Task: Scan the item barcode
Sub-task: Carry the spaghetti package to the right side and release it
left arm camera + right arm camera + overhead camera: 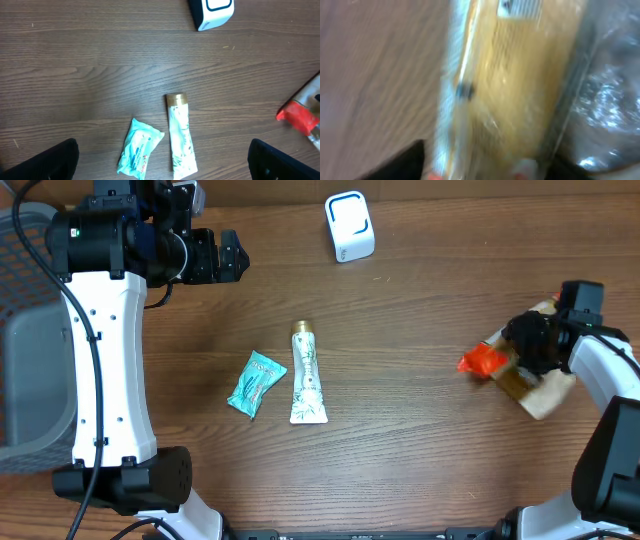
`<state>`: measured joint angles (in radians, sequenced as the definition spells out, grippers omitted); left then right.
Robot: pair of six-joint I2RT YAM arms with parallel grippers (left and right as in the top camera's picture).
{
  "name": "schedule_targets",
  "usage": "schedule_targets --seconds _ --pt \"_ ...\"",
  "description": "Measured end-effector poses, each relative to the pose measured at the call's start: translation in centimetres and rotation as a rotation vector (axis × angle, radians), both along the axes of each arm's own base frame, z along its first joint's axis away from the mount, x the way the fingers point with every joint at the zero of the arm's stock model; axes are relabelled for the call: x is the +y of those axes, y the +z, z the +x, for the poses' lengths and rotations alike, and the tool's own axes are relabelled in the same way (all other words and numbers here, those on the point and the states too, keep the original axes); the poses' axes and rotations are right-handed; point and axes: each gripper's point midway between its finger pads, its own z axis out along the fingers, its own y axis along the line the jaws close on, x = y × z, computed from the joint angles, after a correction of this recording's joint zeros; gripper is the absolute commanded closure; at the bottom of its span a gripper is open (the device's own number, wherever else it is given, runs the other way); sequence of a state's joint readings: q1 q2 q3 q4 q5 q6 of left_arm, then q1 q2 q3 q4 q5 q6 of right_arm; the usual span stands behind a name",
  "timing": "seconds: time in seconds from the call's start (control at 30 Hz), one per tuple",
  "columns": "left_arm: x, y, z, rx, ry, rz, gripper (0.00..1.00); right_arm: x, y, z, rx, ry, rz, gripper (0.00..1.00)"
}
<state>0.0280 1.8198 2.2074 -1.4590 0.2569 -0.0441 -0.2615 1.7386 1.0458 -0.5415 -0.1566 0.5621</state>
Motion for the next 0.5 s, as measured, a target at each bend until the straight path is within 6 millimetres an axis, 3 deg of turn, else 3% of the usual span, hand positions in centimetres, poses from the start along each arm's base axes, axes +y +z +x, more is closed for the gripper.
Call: schedule_targets --seconds 0.17,0.27,0.4,0.5 --pt "0.0 0.0 0.0 0.000 0.000 0.000 0.00 -2.8 -0.4 -2.9 0.111 -0.098 0.007 0.04" --pt "0.0 0.0 0.0 0.000 0.000 0.000 0.00 -3.7 0.9 -3.3 0.124 -0.130 0.053 0.00" --pt "0.0 0.0 0.0 0.000 0.000 0.000 0.00 -3.2 5.4 -0.8 0.018 -0.052 0.095 0.00" --pt "0.0 0.0 0.0 0.000 0.000 0.000 0.00 -1.3 8.9 1.5 -0.090 0.057 0.112 0.00"
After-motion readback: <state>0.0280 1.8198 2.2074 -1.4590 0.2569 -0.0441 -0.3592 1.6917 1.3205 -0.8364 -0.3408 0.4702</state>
